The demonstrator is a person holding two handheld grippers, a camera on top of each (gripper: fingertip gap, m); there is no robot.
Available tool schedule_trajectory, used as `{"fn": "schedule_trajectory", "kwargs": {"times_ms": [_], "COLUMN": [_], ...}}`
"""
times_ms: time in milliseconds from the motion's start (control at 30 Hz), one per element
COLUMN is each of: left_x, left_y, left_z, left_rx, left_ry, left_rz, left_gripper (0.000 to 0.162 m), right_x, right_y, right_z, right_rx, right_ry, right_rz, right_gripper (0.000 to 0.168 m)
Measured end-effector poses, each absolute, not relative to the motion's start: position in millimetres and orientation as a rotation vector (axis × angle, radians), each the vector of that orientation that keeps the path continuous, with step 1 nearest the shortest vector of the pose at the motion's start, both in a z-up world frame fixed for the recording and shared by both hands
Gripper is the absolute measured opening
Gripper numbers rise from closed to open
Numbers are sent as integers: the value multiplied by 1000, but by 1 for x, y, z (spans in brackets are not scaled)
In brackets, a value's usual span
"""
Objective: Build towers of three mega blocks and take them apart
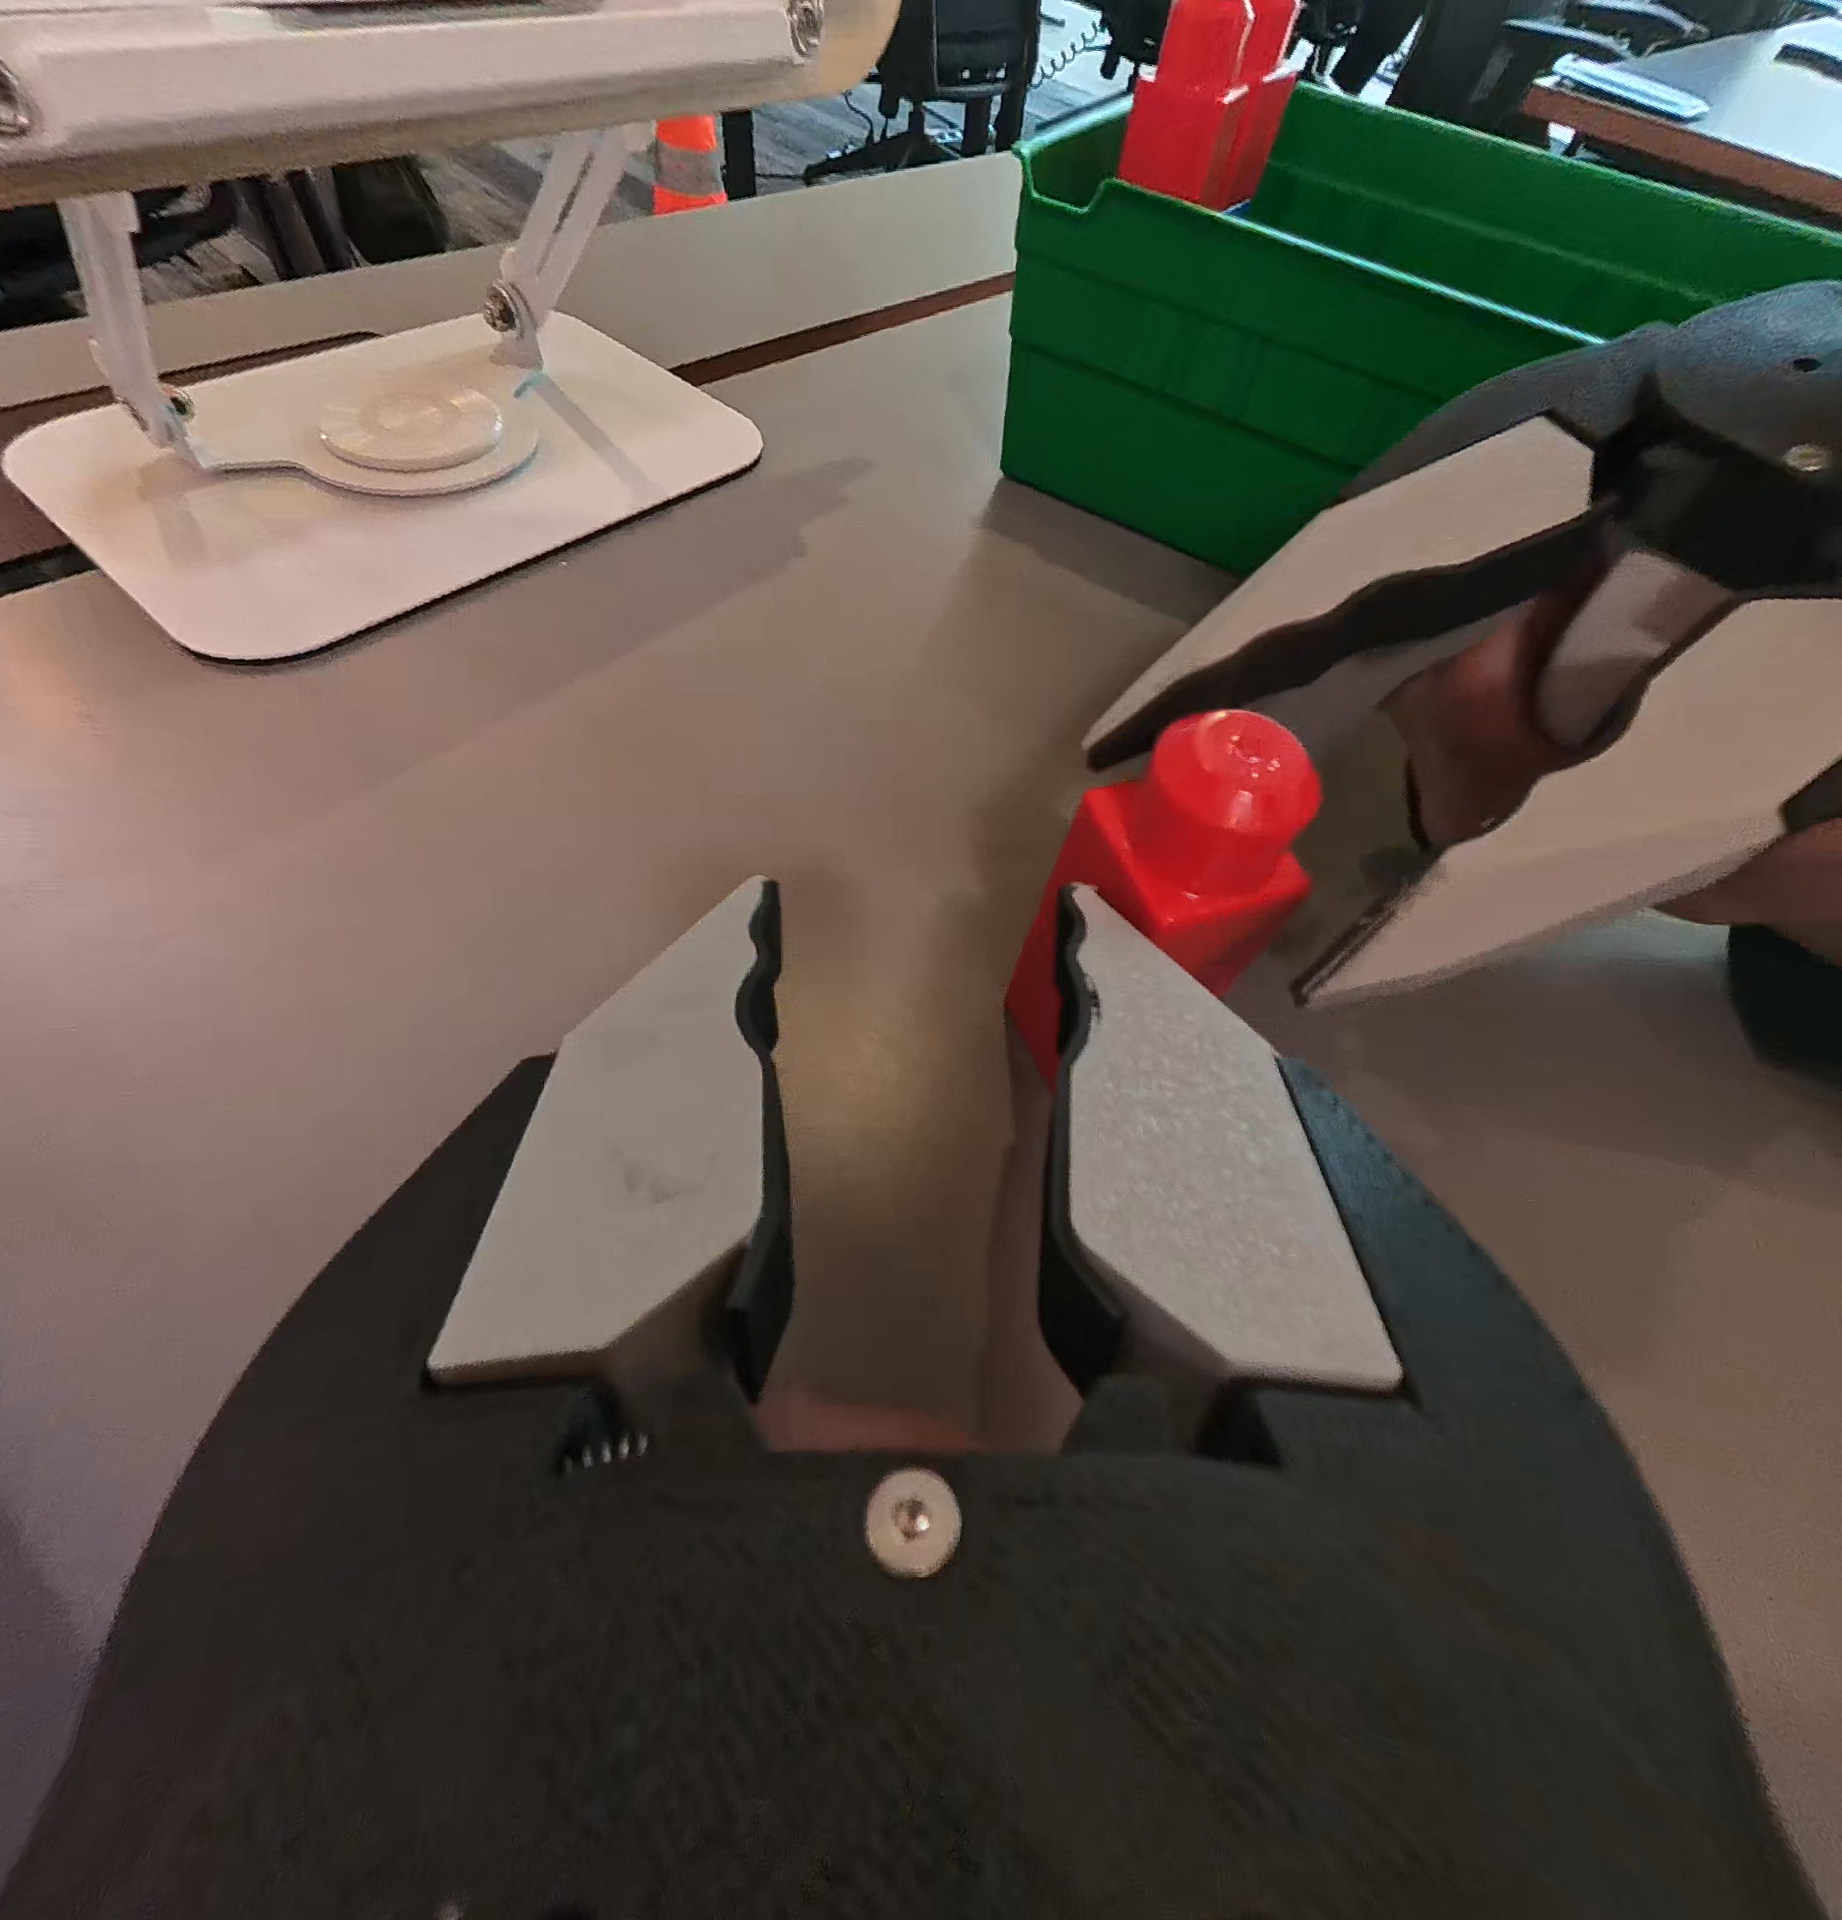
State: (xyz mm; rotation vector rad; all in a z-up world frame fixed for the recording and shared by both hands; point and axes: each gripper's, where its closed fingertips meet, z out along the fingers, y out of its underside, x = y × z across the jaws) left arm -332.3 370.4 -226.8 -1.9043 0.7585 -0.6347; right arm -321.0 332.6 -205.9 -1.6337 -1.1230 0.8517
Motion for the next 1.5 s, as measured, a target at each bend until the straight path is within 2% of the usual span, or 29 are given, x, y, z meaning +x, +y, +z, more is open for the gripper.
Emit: {"fn": "schedule_trajectory", "kwargs": {"times_ms": [200, 433, 667, 733, 867, 1000, 1233, 1500], "left_x": [-334, -338, -471, -528, -637, -691, -681, -674], "left_y": [370, 320, 296, 306, 307, 292, 288, 299], "left_z": [-215, -185, -107, -118, -195, -239, -266, -264], "left_rx": [-1872, -1790, -1821, -1956, -2454, -2716, -2853, -2823], "left_ry": [746, 821, 671, 596, 460, 344, 334, 384], "left_rz": [-638, -632, -283, -154, 67, 242, 183, 149], "left_gripper": [52, 67, 65, 64, 67, 71, 65, 64], "right_x": [-311, -284, -285, -289, -295, -296, -296, -297], "right_y": [337, 343, 343, 342, 341, 339, 338, 338], "right_z": [-172, -136, -135, -139, -144, -144, -143, -143], "right_rx": [-1481, -1328, -1316, -1326, -1345, -1342, -1342, -1351], "right_ry": [-997, -755, -772, -785, -810, -826, -826, -832], "right_rz": [837, 811, 746, 754, 766, 752, 765, 784], "right_gripper": [59, 59, 53, 53, 53, 53, 52, 49]}}
